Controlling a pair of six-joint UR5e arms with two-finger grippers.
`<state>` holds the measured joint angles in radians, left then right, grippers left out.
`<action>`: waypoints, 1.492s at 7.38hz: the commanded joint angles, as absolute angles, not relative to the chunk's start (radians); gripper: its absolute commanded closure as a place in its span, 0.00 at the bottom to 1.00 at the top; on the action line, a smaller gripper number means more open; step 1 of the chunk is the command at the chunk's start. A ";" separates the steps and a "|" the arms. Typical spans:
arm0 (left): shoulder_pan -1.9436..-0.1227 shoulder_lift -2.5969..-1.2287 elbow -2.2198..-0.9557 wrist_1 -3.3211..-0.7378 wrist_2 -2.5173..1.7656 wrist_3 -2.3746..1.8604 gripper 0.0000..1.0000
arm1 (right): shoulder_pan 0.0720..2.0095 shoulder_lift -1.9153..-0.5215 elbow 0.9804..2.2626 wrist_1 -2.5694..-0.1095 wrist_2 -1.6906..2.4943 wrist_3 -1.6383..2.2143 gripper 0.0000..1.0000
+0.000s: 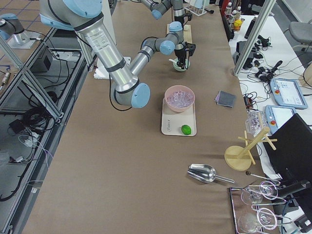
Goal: Put spoon and ice into bowl
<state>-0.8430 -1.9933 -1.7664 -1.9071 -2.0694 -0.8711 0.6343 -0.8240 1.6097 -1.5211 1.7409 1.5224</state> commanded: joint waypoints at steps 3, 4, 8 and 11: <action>-0.969 -1.924 -1.773 -1.902 -2.151 -0.729 0.02 | 0.548 -0.661 1.411 -1.435 1.666 1.608 1.00; -0.973 -1.924 -1.775 -1.901 -2.151 -0.729 0.02 | 0.529 -0.632 1.360 -1.398 1.636 1.615 1.00; -0.973 -1.919 -1.770 -1.899 -2.148 -0.730 0.02 | 0.520 -0.630 1.356 -1.373 1.635 1.632 0.56; -0.973 -1.914 -1.773 -1.908 -2.148 -0.729 0.02 | 0.526 -0.629 1.377 -1.381 1.667 1.632 0.00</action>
